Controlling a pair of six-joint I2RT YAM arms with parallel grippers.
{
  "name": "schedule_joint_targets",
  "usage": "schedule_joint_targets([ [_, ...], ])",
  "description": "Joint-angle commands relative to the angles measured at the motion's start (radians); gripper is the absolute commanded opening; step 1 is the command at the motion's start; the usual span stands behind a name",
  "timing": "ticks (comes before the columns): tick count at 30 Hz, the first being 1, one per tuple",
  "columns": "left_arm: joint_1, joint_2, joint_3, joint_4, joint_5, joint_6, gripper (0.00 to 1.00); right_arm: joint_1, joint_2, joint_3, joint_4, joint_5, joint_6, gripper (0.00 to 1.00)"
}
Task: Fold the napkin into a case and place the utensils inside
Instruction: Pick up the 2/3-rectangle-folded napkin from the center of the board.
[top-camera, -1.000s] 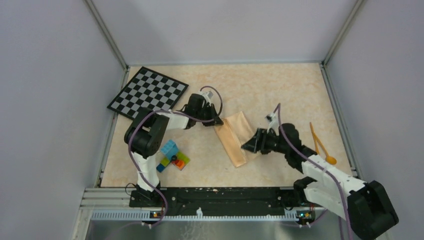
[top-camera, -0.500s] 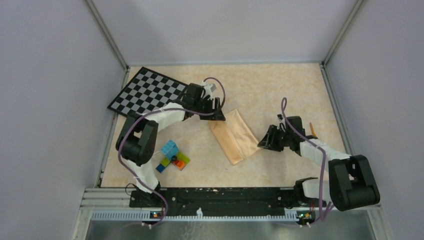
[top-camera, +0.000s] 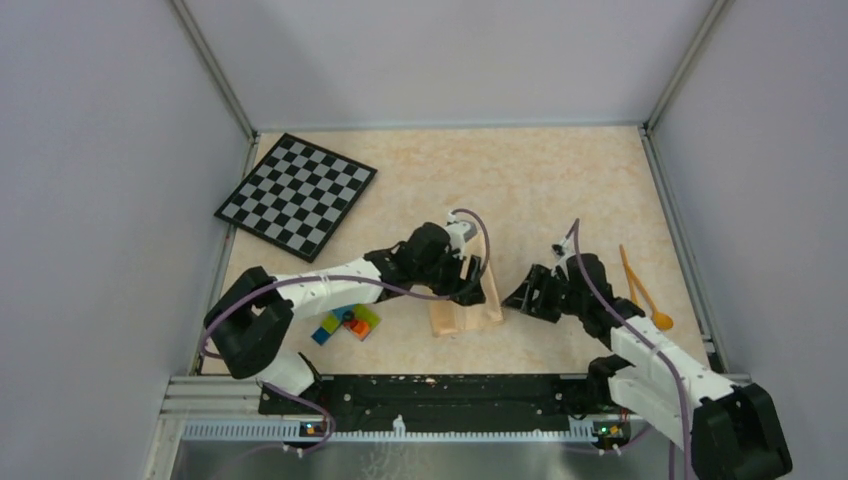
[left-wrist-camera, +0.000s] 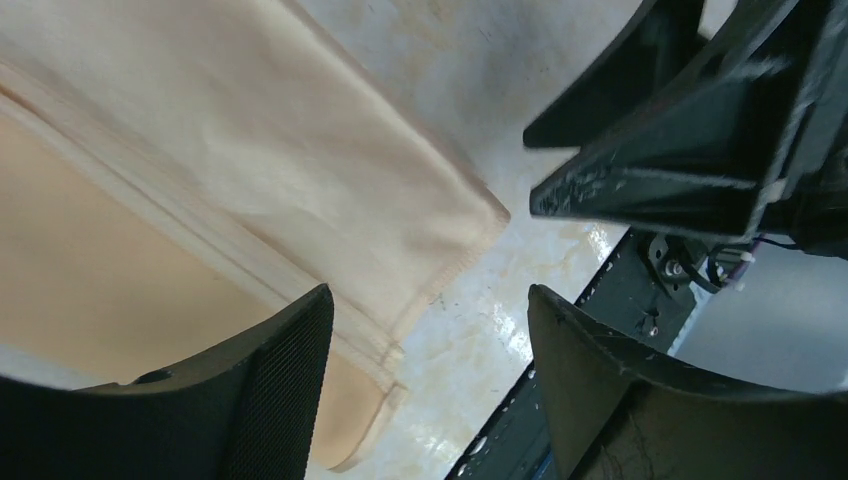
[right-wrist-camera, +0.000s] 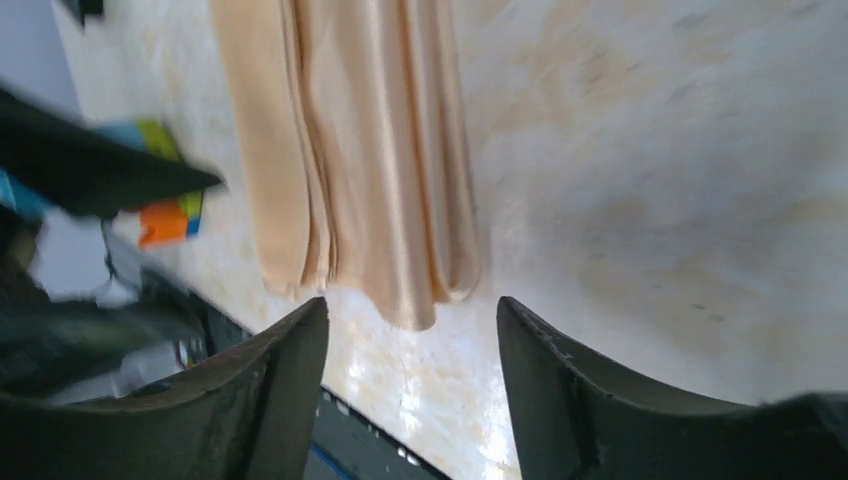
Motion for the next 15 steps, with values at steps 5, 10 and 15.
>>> schedule_joint_targets([
  [5, -0.311, 0.132, 0.180, -0.215, -0.644, -0.272, 0.76, -0.315, 0.015, 0.190, -0.337, 0.217, -0.066, 0.69],
  [10, -0.408, 0.381, 0.487, -0.555, -0.815, -0.458, 0.75, -0.337, 0.084, 0.273, -0.423, 0.362, -0.028, 0.68],
  [15, -0.435, 0.580, 0.729, -0.755, -0.872, -0.545, 0.74, -0.337, 0.079, 0.285, -0.444, 0.404, -0.025, 0.66],
])
